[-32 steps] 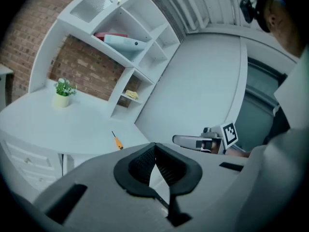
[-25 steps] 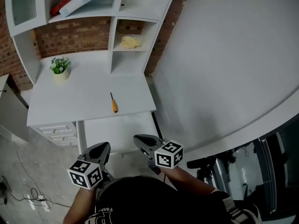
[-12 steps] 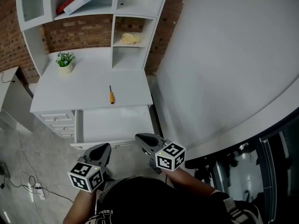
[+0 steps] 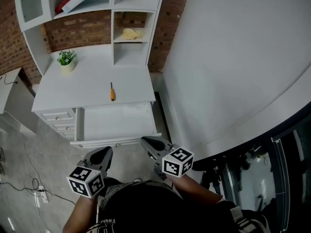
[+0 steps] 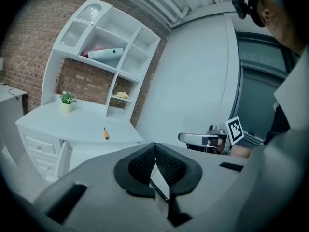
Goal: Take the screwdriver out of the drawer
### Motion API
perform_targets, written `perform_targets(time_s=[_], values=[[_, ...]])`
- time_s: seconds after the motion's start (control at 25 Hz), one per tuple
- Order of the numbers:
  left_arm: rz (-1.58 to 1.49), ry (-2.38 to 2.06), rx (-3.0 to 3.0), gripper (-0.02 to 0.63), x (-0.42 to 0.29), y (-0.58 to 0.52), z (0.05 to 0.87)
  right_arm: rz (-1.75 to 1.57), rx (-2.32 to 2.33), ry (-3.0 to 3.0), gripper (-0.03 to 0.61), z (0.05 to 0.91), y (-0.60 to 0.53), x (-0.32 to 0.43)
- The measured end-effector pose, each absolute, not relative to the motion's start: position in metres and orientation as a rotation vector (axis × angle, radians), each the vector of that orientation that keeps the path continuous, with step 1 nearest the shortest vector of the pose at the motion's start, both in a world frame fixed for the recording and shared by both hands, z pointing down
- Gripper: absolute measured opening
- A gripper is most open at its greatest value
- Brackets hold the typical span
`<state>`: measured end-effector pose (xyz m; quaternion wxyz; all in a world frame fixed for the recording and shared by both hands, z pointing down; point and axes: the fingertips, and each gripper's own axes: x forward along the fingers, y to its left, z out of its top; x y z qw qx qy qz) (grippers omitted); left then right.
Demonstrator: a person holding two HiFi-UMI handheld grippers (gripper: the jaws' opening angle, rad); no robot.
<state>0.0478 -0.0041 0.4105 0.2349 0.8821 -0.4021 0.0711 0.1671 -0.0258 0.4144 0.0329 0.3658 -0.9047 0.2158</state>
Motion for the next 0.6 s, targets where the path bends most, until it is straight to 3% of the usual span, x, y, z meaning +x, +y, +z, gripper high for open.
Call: perform_targets(time_s=[0.6], values=[[0.231, -1.067, 2.466, 0.015, 0.058, 0.002, 0.409, 0.668, 1.263, -2.783, 0.006, 0.416, -0.011, 0.184]])
